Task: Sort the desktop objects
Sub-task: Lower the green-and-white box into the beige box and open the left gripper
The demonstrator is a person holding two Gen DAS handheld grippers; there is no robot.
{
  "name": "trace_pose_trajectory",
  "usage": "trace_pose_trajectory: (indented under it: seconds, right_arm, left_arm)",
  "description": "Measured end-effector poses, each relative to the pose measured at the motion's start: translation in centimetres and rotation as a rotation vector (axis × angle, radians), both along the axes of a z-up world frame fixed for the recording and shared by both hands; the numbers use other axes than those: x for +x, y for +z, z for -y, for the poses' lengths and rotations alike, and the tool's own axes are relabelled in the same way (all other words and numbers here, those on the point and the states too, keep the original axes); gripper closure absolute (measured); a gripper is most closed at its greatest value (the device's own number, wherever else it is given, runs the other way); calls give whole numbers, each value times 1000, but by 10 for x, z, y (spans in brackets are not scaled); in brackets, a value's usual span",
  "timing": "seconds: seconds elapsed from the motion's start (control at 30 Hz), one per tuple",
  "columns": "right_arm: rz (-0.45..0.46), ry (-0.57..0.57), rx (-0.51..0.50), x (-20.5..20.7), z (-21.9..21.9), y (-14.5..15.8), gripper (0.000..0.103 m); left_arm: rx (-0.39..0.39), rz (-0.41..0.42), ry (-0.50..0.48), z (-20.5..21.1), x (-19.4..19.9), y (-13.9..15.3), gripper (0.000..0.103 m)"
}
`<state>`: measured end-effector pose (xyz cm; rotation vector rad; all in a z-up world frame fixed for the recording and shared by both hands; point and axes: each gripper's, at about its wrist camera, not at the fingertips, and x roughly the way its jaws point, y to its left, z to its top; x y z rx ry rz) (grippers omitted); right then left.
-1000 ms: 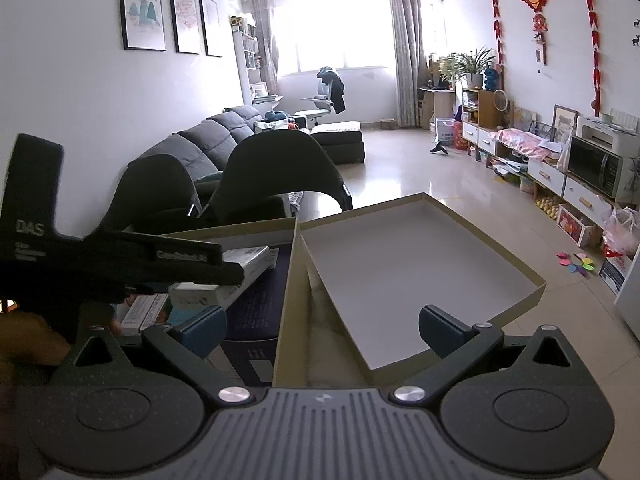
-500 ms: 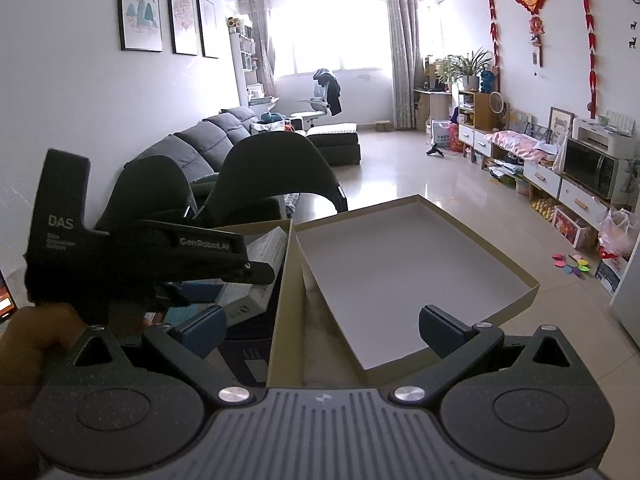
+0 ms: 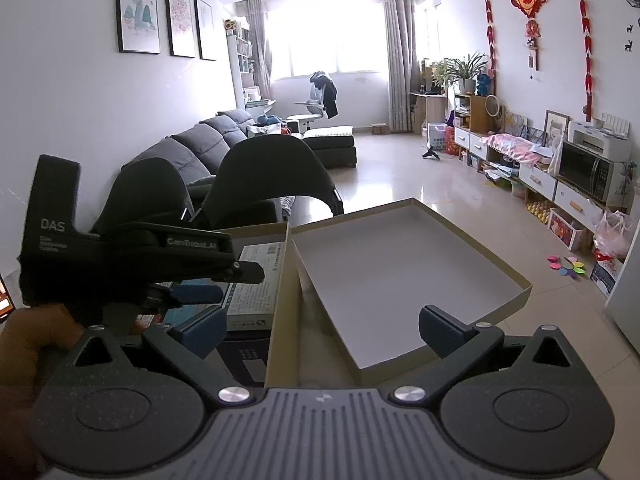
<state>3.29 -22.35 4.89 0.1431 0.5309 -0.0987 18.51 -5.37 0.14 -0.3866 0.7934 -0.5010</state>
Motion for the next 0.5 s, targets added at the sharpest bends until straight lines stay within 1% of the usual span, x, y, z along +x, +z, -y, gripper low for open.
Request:
trace_pose_trajectory:
  seconds: [0.13, 0.27, 0.47, 0.5]
  right_arm:
    - [5, 4, -1, -2, -1, 2, 0]
    - [12, 13, -3, -4, -5, 5, 0]
    - [25, 28, -9, -11, -13, 11, 0]
    - [29, 32, -9, -12, -14, 12, 0]
  left_arm:
    - [46, 34, 9, -3, -5, 10, 48]
    - [79, 50, 12, -7, -10, 17, 44]
    - [113, 81, 22, -22, -22, 28, 35]
    - [117, 87, 25, -25, -24, 30, 32]
